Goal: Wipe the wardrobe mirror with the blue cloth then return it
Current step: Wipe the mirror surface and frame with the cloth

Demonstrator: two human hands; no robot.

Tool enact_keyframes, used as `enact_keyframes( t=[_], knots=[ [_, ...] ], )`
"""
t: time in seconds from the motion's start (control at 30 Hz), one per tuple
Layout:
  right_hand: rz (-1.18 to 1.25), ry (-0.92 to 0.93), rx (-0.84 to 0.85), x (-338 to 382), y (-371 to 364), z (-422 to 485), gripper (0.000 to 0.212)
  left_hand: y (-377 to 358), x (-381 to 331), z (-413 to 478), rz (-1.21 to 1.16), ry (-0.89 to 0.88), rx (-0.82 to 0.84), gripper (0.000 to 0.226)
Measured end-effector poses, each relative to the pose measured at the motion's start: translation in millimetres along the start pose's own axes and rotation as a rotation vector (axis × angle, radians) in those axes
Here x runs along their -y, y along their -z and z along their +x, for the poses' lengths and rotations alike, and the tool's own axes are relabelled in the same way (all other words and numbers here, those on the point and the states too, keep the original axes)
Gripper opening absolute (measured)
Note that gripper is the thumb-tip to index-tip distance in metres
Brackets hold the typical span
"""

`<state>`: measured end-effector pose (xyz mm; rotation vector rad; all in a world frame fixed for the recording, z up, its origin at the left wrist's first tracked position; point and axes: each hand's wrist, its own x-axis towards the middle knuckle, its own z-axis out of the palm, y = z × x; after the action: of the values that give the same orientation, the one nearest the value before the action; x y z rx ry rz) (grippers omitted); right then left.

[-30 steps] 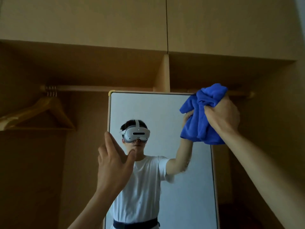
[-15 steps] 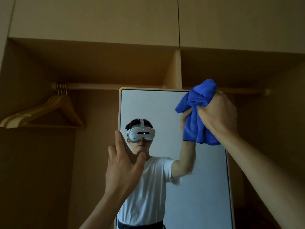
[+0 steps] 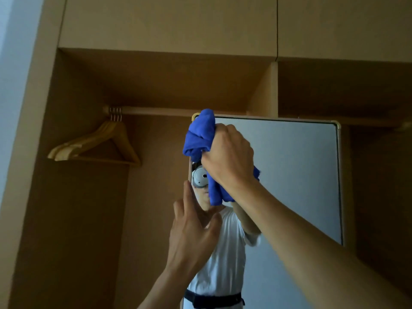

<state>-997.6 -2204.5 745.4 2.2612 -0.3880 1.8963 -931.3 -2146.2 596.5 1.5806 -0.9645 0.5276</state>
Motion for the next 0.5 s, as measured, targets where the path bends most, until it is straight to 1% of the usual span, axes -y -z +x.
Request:
enact_keyframes(
  t=[0.1,0.17,0.27,0.37,0.5],
  knots=[
    [0.009,0.024,0.023,13.2,-8.0,-4.8,0.023,0.3,4.3,-2.4,-0.032,-0.001,0.017,0.094],
    [0.023,0.025,0.029,11.3,-6.1,-6.0,0.024,0.6,5.5,-4.2,-0.053,-0.002,0.026,0.092],
    [0.058,0.051,0.031,2.6,0.5,-9.4,0.023,-0.4,5.4,-5.9,-0.090,0.002,-0.002,0.090],
    [0.044,0.063,0.037,-8.8,4.9,-16.3,0.025,-1.8,4.1,-7.7,-0.111,0.007,-0.042,0.088],
    [0.035,-0.005,0.037,-44.6,17.0,-24.6,0.022,-1.8,4.6,-11.4,-0.108,-0.008,-0.086,0.084]
  ],
)
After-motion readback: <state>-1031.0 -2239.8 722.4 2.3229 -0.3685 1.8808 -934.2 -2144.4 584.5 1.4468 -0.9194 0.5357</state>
